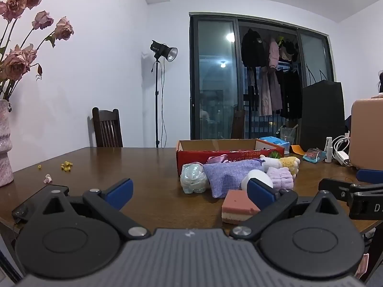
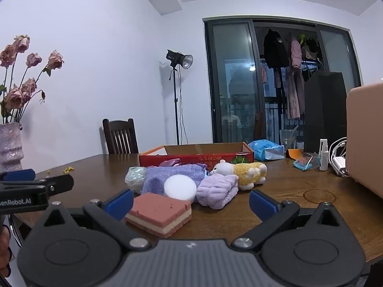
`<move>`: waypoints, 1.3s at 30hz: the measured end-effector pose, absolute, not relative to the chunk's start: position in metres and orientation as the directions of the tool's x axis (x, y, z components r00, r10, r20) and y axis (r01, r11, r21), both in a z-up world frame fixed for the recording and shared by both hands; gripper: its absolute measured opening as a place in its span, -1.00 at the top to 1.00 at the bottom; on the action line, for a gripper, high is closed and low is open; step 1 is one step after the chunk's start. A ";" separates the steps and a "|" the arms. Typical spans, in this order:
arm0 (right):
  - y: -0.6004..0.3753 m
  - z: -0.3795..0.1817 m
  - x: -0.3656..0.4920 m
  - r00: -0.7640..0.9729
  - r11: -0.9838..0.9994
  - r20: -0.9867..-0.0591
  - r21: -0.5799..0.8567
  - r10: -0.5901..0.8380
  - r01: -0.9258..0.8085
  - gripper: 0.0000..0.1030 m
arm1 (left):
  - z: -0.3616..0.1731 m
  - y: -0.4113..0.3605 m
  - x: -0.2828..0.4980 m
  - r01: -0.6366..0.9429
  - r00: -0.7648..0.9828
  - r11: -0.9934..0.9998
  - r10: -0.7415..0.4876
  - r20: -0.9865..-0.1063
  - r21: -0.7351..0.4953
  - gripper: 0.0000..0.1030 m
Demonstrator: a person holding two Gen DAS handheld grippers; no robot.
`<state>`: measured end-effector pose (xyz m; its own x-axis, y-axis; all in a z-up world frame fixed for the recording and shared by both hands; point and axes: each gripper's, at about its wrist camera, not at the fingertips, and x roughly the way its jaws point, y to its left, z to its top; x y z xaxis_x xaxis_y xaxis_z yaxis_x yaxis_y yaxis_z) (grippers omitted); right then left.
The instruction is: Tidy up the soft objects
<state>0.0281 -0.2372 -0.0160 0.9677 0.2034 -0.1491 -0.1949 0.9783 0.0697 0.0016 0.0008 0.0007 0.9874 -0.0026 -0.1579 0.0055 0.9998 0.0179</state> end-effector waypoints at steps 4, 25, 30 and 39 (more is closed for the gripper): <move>-0.238 -0.018 0.030 0.967 0.979 -0.159 0.084 0.199 -0.187 -1.00 | 0.000 0.002 0.005 0.008 0.988 1.000 -0.005 -0.153 0.021 -1.00; -0.236 -0.019 0.026 0.967 0.979 -0.153 0.066 0.202 -0.193 -1.00 | 0.000 0.001 -0.005 0.009 0.992 1.000 -0.006 -0.123 0.025 -1.00; -0.236 -0.019 0.026 0.967 0.979 -0.154 0.066 0.201 -0.193 -1.00 | 0.000 0.001 -0.005 0.009 0.992 1.000 -0.006 -0.125 0.024 -1.00; -0.236 -0.020 0.027 0.967 0.979 -0.159 0.066 0.199 -0.190 -1.00 | 0.000 0.002 -0.004 0.007 0.992 1.000 -0.004 -0.129 0.022 -1.00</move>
<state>0.0268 -0.2360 -0.0204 0.9670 0.1987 -0.1593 -0.1904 0.9795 0.0663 -0.0042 0.0024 0.0002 0.9916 -0.0038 -0.1290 0.0066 0.9997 0.0216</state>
